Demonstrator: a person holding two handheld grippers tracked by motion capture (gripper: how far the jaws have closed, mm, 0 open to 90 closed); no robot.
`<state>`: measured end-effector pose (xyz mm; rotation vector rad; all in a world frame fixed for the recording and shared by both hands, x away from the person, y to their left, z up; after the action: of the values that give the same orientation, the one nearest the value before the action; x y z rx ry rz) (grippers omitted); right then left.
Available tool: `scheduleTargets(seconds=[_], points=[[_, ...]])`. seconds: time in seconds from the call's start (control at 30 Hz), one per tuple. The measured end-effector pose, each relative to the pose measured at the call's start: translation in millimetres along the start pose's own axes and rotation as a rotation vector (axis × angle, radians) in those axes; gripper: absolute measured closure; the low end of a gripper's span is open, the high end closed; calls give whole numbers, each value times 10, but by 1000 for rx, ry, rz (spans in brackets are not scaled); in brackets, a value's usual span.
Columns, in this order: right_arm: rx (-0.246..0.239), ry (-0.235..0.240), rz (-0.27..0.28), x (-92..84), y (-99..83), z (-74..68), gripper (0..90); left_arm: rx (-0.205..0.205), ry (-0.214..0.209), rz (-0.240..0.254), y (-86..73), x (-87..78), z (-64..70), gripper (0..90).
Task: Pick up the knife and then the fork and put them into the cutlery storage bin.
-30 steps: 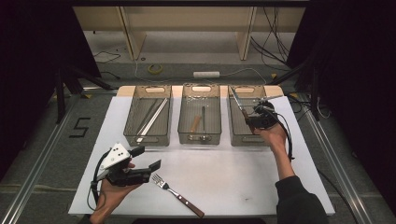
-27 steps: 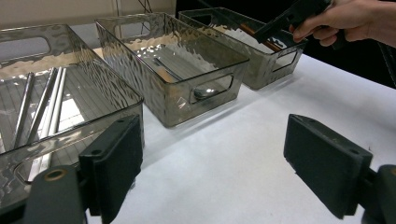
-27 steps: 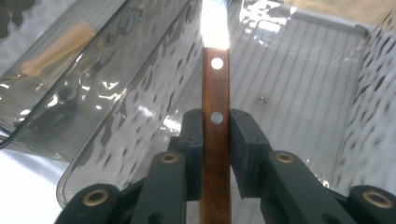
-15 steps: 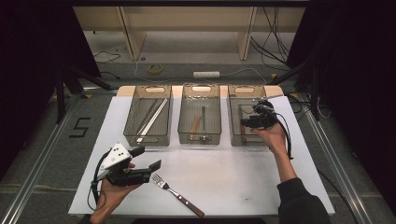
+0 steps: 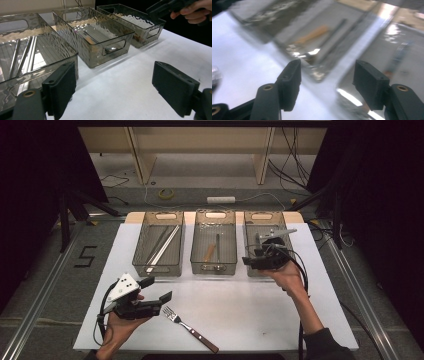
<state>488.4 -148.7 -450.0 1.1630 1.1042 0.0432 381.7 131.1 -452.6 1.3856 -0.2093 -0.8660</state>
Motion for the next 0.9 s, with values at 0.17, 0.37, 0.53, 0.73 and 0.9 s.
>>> scheduleTargets(seconds=[0.17, 0.37, 0.53, 0.73, 0.9], points=[[-37, 45, 18, -2, -88, -316, 373, 0, 2, 0, 1, 1, -3, 189], [-81, 84, 9, 21, -209, -677, 362, 3, 1, 1, 4, -5, -1, 188], [-116, 123, 1, 54, -344, -957, 362, 2, 2, 2, 5, -9, -5, 188], [-184, 202, 23, 61, -445, -1291, 476, 1, 2, 1, 2, -6, -5, 188], [-228, 281, 13, 85, -545, -1541, 618, 2, 1, 1, 1, -1, 2, 188]])
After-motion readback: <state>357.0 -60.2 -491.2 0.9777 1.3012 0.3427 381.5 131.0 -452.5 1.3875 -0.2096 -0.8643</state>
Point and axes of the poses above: each handheld gripper's, and its own axes: x roughly forward along the jaws, y roughly out of its top, z roughly to its right, the point moved 10 cm from there along x, roughly forward along the jaws, and after that the axes turned 6 degrees about -x, right-handed, at the moved point
